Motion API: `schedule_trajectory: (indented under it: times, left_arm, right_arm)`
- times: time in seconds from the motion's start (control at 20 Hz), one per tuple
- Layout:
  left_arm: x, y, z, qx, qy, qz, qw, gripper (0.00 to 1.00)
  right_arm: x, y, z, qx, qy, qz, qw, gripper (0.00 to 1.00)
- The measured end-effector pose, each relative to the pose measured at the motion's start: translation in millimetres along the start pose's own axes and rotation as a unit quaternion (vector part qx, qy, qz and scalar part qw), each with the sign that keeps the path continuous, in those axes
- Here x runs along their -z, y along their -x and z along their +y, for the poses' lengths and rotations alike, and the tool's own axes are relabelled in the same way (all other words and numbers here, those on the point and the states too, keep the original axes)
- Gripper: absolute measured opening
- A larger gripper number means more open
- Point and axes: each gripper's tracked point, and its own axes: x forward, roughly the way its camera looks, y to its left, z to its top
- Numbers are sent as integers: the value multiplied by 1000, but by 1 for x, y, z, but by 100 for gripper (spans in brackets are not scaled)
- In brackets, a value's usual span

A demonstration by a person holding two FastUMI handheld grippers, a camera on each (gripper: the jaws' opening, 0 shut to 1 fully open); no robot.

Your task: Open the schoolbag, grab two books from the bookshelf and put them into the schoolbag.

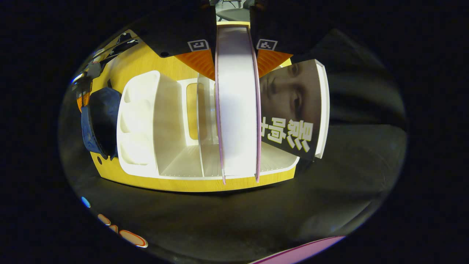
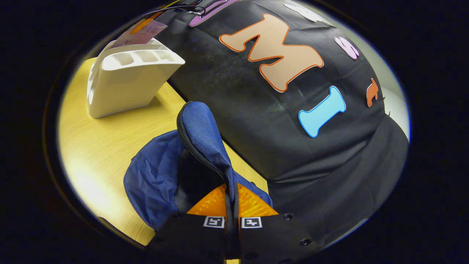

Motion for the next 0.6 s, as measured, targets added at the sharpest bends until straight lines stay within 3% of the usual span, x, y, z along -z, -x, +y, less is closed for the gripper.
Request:
schedule_trajectory:
  times: [0.1,0.2,0.6]
  left_arm:
    - [3,17,1,0,1,-12,1000,33]
    - [6,33,0,4,10,-22,1000,29]
    - [28,95,3,6,29,-57,998,31]
  right_arm:
    - [1,0,1,0,-1,0,1000,6]
    - [1,0,2,-1,-3,0,1000,4]
    - [0,-2,3,-6,-7,-3,1000,0]
